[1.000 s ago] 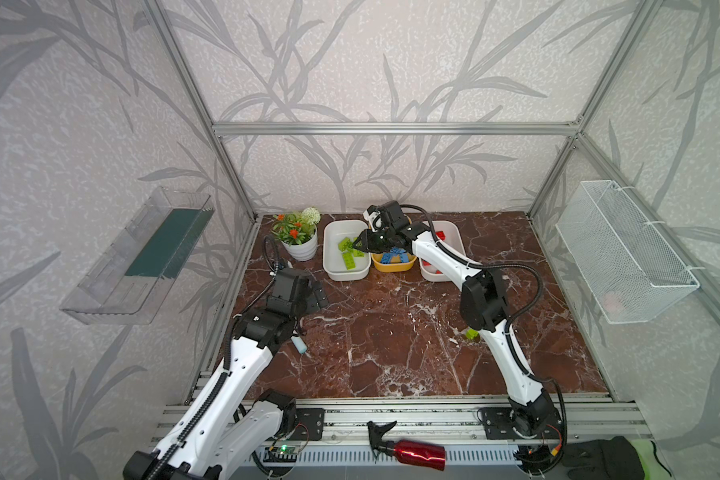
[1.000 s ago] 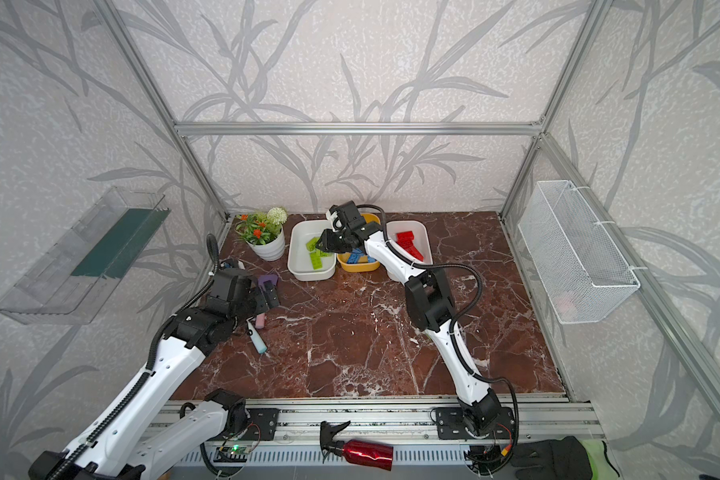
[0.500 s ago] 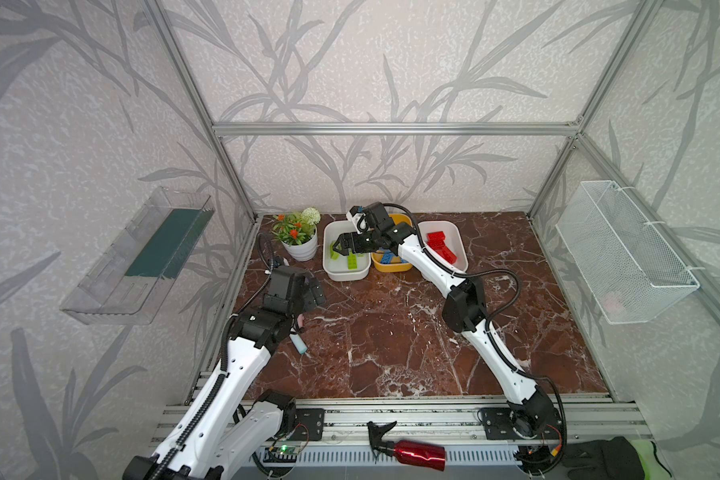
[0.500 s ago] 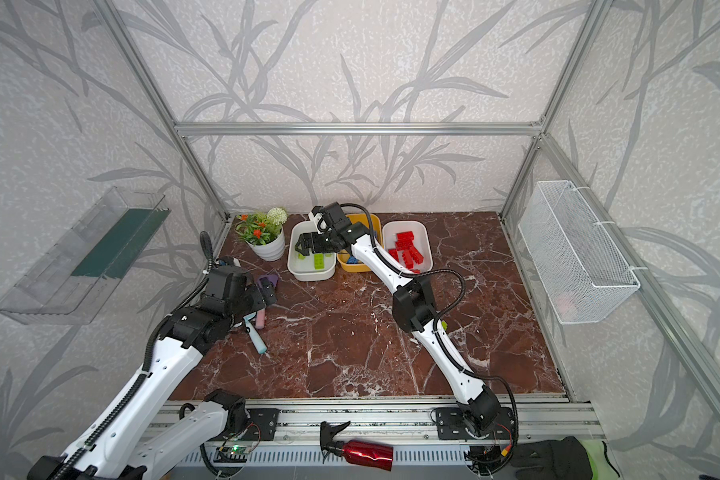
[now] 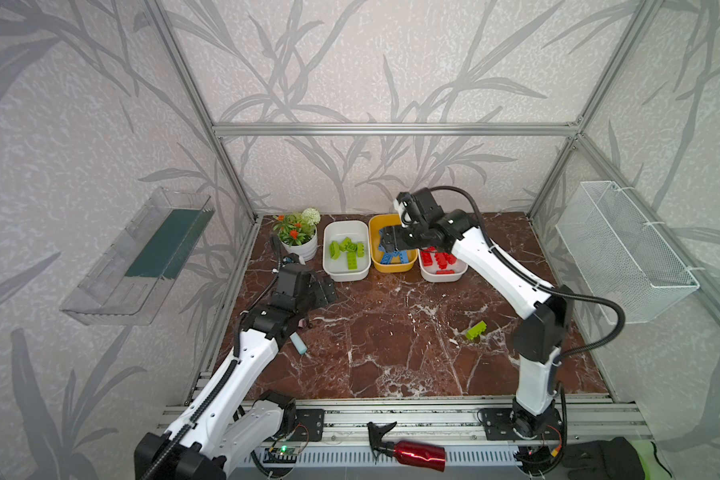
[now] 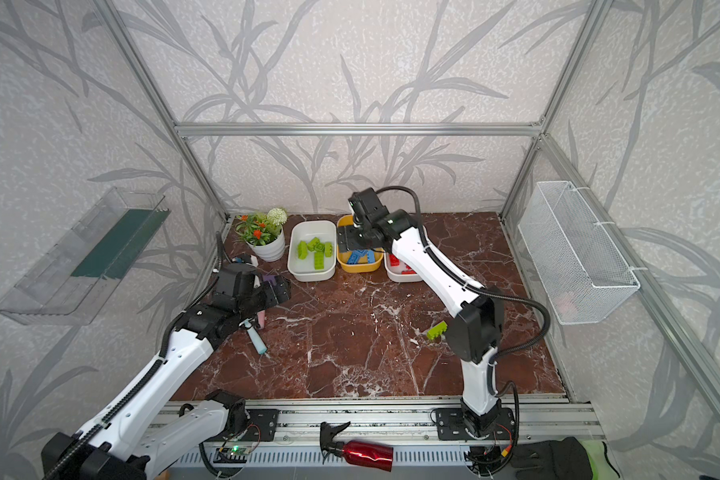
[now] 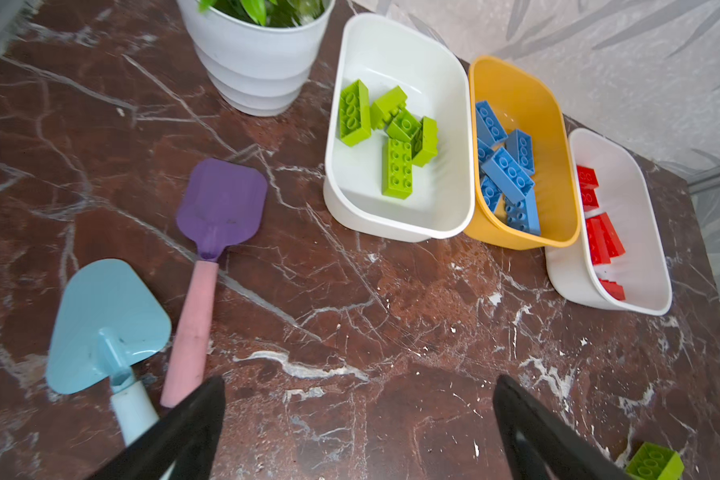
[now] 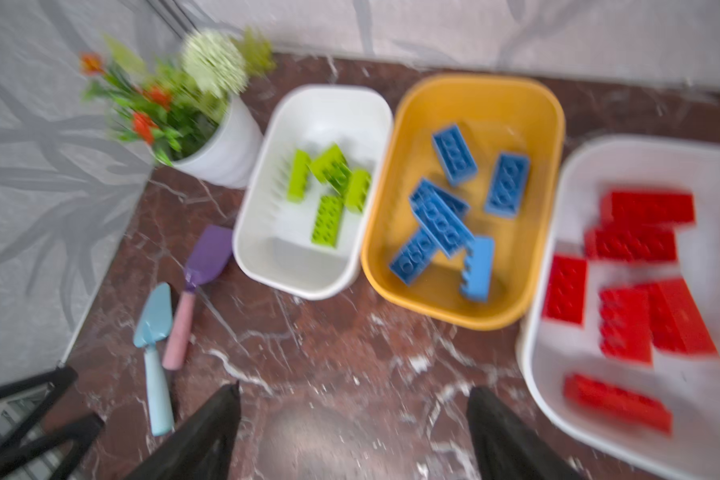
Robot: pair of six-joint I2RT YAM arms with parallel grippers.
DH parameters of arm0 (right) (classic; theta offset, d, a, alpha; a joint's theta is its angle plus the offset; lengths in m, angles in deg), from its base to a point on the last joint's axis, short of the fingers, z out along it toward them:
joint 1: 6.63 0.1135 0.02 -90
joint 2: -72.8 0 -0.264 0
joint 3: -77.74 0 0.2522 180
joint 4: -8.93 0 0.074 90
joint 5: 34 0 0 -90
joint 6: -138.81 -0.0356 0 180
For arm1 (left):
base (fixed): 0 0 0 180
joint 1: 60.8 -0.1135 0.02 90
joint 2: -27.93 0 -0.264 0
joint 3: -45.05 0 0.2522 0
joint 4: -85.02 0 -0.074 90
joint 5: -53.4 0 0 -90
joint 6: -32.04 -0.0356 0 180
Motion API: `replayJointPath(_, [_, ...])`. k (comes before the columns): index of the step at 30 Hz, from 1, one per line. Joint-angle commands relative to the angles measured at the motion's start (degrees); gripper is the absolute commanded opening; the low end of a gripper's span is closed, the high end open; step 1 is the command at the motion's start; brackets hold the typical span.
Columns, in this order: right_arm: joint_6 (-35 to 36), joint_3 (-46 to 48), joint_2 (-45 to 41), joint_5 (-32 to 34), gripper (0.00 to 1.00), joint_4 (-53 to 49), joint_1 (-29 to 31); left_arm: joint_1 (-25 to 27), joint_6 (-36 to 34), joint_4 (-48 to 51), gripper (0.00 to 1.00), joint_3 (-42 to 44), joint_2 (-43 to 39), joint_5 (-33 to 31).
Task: Sort the legos into containers by color
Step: 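Move the right gripper back to the last green brick and lower onto it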
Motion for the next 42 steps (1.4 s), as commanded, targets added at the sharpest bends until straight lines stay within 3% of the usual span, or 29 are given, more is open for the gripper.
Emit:
replayJointPath(1, [-5.5,19.8,-6.6,6.9,0.86,4.2,-1.6,3.4,-1.9,-5.5,0.99,-0.4,1.9,3.7])
replayJointPath(2, [-7.6,24.8,-14.8,8.6,0.86,5.3,-1.7,4.6,-2.1,-6.3,0.99,-0.4,2.8,3.6])
replayJointPath(4, [-11.1,32.7,-21.7,11.7,0.86,3.6,-2.0,7.7,-2.5,-8.0,0.99,-1.3,5.7,3.7])
replayJointPath(8, [-17.6,42.1,-29.8,14.4,0.86,-2.3,-3.1,12.6,-3.1,-10.2,0.99,-5.5,13.7,6.7])
replayJointPath(14, [-23.9,52.0,-36.7,12.5,0.86,-6.1,-7.6,19.4,-5.2,-11.5,0.99,-12.7,22.9,8.5])
replayJointPath(20, [-24.5,57.0,-37.2,8.6,0.83,-3.7,-12.8,23.1,-7.3,-10.5,0.99,-15.9,26.3,9.7])
replayJointPath(29, [-23.8,59.8,-33.3,3.8,0.76,4.2,-17.4,23.3,-7.6,-8.8,0.99,-17.2,26.1,7.5])
replayJointPath(34, [-23.6,59.8,-29.1,2.1,0.65,6.9,-19.2,23.3,-7.7,-8.0,0.99,-17.4,25.7,6.4])
replayJointPath(42, [-23.9,57.1,-21.5,-1.6,0.55,5.3,-20.7,23.2,-8.9,-6.0,0.99,-17.2,24.5,3.8])
